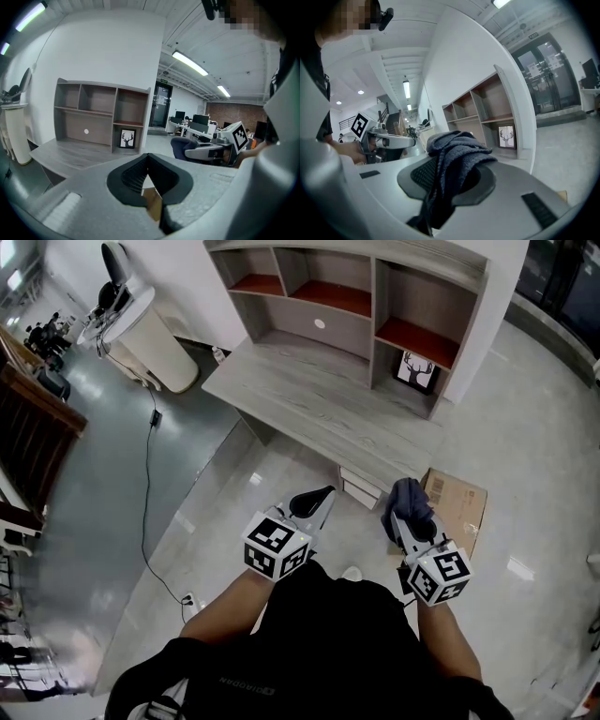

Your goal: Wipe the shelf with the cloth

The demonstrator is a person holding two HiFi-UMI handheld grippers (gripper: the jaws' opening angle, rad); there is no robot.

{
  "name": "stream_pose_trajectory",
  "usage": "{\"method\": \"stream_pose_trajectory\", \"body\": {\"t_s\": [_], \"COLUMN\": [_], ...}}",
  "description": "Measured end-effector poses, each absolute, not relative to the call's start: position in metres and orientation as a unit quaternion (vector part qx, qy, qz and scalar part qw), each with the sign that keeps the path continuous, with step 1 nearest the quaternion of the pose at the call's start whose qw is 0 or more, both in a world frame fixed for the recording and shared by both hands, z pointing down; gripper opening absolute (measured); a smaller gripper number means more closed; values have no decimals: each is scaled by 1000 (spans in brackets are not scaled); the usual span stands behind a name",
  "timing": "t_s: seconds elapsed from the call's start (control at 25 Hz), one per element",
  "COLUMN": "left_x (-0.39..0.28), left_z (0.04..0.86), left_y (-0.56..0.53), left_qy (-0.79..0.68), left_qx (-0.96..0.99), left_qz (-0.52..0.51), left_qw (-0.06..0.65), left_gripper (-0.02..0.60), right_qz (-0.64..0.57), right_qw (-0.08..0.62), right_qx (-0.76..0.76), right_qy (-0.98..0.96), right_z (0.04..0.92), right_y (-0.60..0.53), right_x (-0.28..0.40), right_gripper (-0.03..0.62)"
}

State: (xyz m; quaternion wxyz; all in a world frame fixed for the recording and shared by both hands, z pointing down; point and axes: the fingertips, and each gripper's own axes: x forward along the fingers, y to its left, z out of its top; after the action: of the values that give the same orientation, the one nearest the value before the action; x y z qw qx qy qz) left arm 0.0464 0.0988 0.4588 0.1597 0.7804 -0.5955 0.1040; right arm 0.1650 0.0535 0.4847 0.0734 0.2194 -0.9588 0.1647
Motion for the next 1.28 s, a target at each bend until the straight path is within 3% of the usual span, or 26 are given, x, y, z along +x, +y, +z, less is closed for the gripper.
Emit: {"method": "stream_pose_trajectory", "body": {"t_s": [0.72, 1.28], "left_x": [40, -33], "left_z": [465, 445], "left_y": [4, -107], "left_qy": [-528, -426], "left_qx": [829, 886], "left_qz": [108, 124], "left_qw": [148, 137], "left_gripper": [8, 8], "right_qz": [162, 181], "right_qw": [89, 94], "right_qx": [280, 358], "right_qy": [-942, -911], "right_z": [499, 493], "right_y": [-6, -85], "right_x": [158, 63], "right_gripper": [95, 95]}}
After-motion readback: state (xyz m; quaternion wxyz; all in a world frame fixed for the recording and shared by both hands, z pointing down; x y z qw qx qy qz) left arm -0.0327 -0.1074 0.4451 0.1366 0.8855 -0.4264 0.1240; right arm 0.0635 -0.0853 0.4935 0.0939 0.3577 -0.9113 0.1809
